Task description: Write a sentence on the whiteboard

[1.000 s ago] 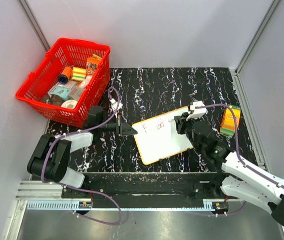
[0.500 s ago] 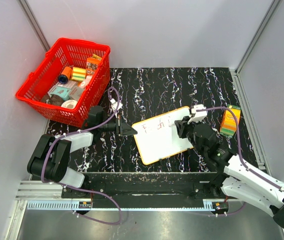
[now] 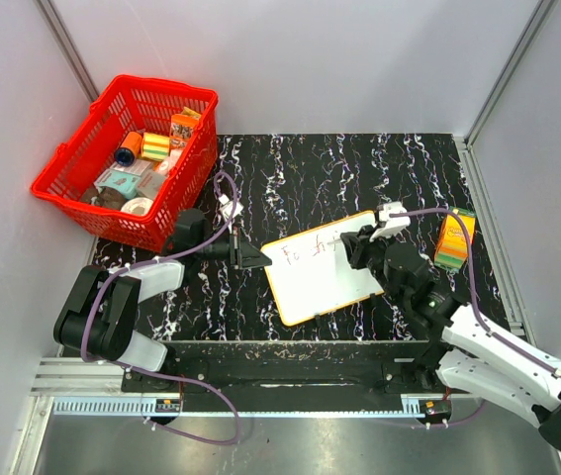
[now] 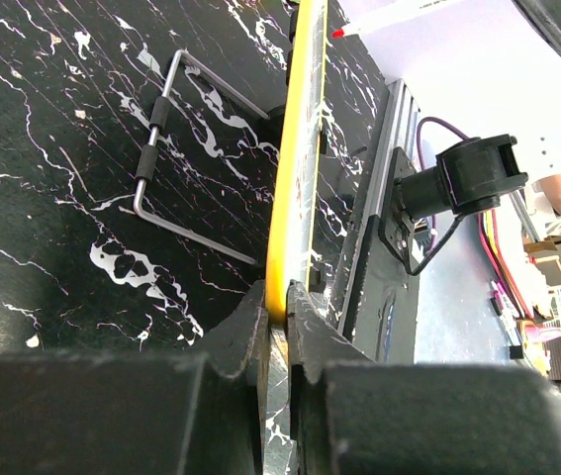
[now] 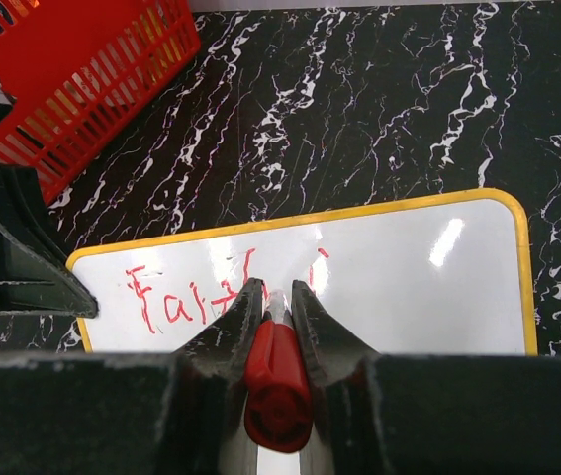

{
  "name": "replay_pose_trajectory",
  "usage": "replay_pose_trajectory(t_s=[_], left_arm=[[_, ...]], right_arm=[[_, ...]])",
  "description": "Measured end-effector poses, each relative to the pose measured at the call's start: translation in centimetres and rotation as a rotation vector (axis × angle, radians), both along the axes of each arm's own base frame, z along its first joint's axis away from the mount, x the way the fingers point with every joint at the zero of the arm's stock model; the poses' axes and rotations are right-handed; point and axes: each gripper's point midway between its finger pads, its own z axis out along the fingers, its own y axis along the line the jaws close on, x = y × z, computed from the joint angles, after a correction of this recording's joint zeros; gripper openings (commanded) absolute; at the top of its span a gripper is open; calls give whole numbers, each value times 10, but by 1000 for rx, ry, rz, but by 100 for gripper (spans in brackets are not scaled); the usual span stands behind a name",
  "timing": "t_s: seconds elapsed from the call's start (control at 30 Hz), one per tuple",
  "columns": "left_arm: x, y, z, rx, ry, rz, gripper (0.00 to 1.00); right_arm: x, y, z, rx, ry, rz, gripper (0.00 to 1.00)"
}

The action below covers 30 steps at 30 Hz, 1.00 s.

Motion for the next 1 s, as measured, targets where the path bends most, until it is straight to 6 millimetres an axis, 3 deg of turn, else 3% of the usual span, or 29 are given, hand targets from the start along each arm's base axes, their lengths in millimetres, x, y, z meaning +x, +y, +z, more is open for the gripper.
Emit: replay_pose_trajectory(t_s=[0.33, 0.87, 1.0], left_arm=[[0, 0, -1, 3, -2, 1, 0], [0, -1, 0, 4, -3, -2, 0], [0, -1, 0, 4, -4, -2, 0]], right_arm=[[9, 4, -10, -24, 19, -24, 0], [11, -20, 0, -28, -10, -128, 0], [8, -23, 10, -5, -36, -128, 0]])
